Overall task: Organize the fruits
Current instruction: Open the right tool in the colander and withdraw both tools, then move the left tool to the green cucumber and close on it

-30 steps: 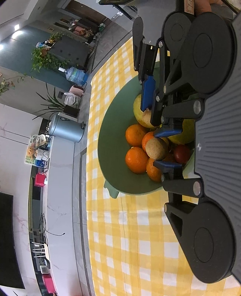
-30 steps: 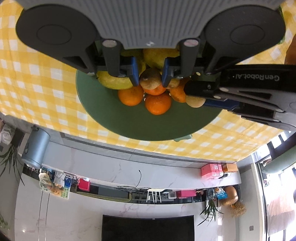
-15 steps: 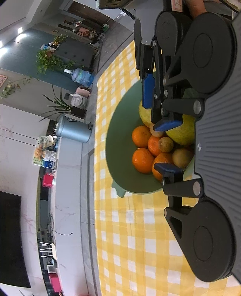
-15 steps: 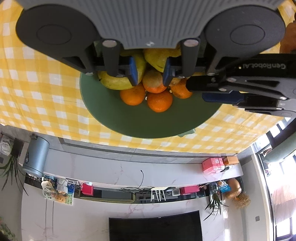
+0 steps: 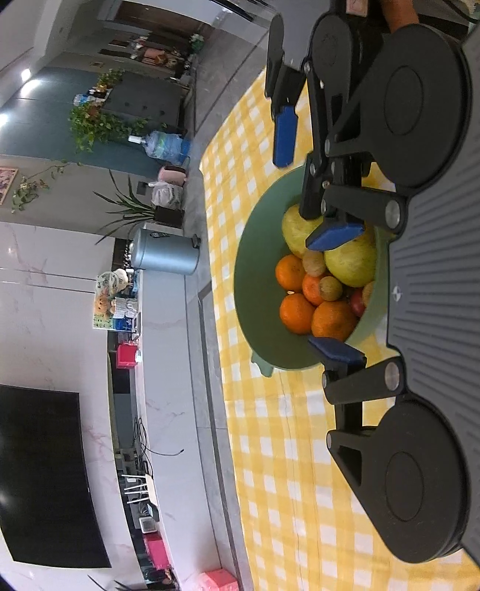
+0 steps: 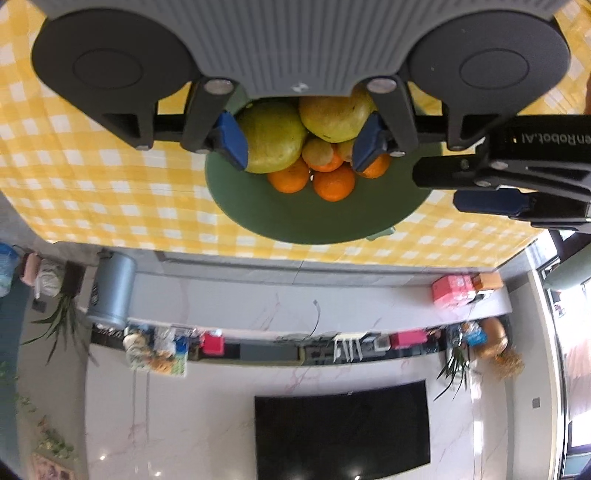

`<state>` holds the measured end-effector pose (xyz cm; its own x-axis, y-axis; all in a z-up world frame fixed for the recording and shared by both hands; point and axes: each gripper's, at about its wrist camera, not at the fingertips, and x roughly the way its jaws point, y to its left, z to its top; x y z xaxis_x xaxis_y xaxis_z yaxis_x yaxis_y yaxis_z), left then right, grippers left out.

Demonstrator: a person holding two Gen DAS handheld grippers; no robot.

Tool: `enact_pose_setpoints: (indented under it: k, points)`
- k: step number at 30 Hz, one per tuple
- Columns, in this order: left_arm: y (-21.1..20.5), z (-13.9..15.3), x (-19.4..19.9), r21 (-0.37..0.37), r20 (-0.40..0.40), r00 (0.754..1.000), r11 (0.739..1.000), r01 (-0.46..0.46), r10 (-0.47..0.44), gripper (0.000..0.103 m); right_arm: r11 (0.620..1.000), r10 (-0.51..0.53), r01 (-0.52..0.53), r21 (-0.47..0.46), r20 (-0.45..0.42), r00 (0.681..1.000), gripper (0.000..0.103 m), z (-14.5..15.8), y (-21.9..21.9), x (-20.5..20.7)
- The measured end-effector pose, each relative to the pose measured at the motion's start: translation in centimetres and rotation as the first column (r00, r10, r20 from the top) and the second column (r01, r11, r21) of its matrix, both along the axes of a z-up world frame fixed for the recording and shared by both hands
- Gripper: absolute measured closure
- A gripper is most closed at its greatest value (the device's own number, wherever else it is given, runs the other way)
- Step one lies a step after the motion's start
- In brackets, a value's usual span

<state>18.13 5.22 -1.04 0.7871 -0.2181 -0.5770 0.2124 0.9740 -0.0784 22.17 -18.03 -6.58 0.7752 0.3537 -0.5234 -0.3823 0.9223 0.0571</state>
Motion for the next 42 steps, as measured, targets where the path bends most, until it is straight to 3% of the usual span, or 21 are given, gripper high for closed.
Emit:
enact_pose_setpoints:
  k: [6, 10, 15, 22, 26, 31, 38, 42]
  points:
    - [0.1, 0.6, -0.7, 0.012, -0.116, 0.992, 0.999, -0.043, 0.044, 0.039, 0.999, -0.045, 0.044, 0.024, 0.051, 0.998, 0.039, 0.0, -1.1, -4.2]
    - [0.2, 0.4, -1.3, 0.020, -0.203, 0.977, 0.998, -0.068, 0.070, 0.039, 0.997, -0.064, 0.062, 0.038, 0.037, 0.997, 0.037, -0.3, -1.8, -6.3]
    - [-0.2, -0.7, -2.5, 0.055, -0.319, 0.939, 0.992, -0.116, 0.128, 0.039, 0.995, -0.069, 0.070, 0.073, -0.014, 0.997, 0.035, -1.1, -2.8, -8.3]
    - [0.2, -2.3, -4.3, 0.046, -0.411, 0.889, 0.979, -0.200, 0.201, 0.041, 0.994, -0.061, 0.069, 0.088, -0.089, 0.994, 0.033, -2.4, -3.3, -9.2]
    - [0.7, -2.7, -5.2, 0.079, -0.440, 0.854, 0.959, -0.272, 0.278, 0.042, 0.992, -0.063, 0.074, 0.099, -0.109, 0.992, 0.033, -2.9, -3.6, -9.1]
    - [2.4, -3.0, -6.3, -0.023, -0.503, 0.793, 0.911, -0.411, 0.345, 0.042, 0.991, -0.053, 0.069, 0.118, -0.135, 0.989, 0.033, -3.2, -3.8, -8.7]
    - [2.6, -5.0, -7.4, -0.022, -0.557, 0.691, 0.823, -0.567, 0.461, 0.039, 0.986, -0.051, 0.074, 0.152, -0.151, 0.987, 0.033, -3.1, -4.7, -8.5]
    - [2.6, -5.8, -7.6, -0.062, -0.554, 0.661, 0.766, -0.639, 0.507, 0.038, 0.982, -0.062, 0.089, 0.166, -0.161, 0.985, 0.033, -3.2, -5.3, -8.4]
